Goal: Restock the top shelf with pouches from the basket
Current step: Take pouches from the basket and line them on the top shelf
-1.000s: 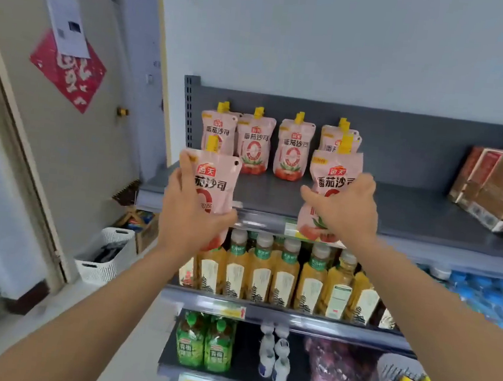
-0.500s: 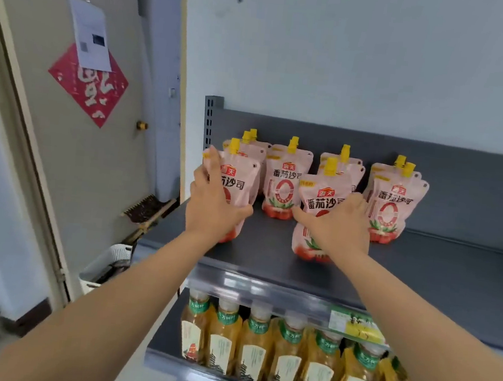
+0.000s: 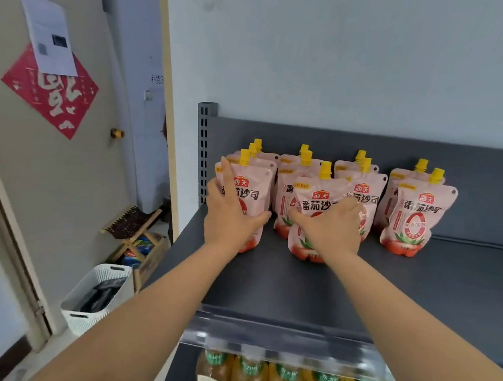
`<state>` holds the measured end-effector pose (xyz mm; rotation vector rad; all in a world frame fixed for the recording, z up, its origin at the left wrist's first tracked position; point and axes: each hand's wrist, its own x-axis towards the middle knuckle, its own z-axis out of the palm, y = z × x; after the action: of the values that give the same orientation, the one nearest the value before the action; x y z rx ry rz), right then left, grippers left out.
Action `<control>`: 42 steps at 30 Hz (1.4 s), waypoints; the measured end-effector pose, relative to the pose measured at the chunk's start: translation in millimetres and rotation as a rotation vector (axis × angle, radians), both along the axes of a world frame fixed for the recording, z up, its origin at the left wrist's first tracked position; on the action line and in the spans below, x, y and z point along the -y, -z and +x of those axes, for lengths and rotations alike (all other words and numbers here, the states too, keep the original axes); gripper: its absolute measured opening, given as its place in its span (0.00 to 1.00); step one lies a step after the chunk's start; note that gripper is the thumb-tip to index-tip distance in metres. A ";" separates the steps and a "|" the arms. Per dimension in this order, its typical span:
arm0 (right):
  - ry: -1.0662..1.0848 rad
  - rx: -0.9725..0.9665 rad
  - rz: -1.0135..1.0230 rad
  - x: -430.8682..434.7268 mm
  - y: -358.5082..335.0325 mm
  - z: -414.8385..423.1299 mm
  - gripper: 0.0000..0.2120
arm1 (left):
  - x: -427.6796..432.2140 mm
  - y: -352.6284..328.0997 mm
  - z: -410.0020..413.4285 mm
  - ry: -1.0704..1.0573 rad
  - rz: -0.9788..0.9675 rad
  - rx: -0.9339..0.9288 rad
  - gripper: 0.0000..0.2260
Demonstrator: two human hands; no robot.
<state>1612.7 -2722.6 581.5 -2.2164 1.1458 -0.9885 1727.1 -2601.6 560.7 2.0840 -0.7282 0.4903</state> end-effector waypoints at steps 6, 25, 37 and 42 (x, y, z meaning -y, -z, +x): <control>0.057 0.028 0.039 -1.7 8.5 18.0 0.55 | -1.1 -0.8 3.3 0.090 0.193 -0.030 0.72; 0.185 -0.206 -0.345 -24.5 21.1 -74.6 0.50 | -27.8 -0.8 -47.2 0.149 0.318 0.253 0.63; 0.589 -0.370 -0.349 -39.9 42.7 -315.2 0.43 | 37.2 25.9 -248.9 0.676 0.213 0.603 0.53; 0.649 -0.434 -0.264 -29.7 72.7 -409.3 0.42 | 67.7 58.1 -346.6 0.818 0.261 0.641 0.51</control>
<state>1203.4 -2692.9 508.8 -2.3801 2.1324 -0.9514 1380.5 -2669.3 502.6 1.6240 -1.9869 0.6024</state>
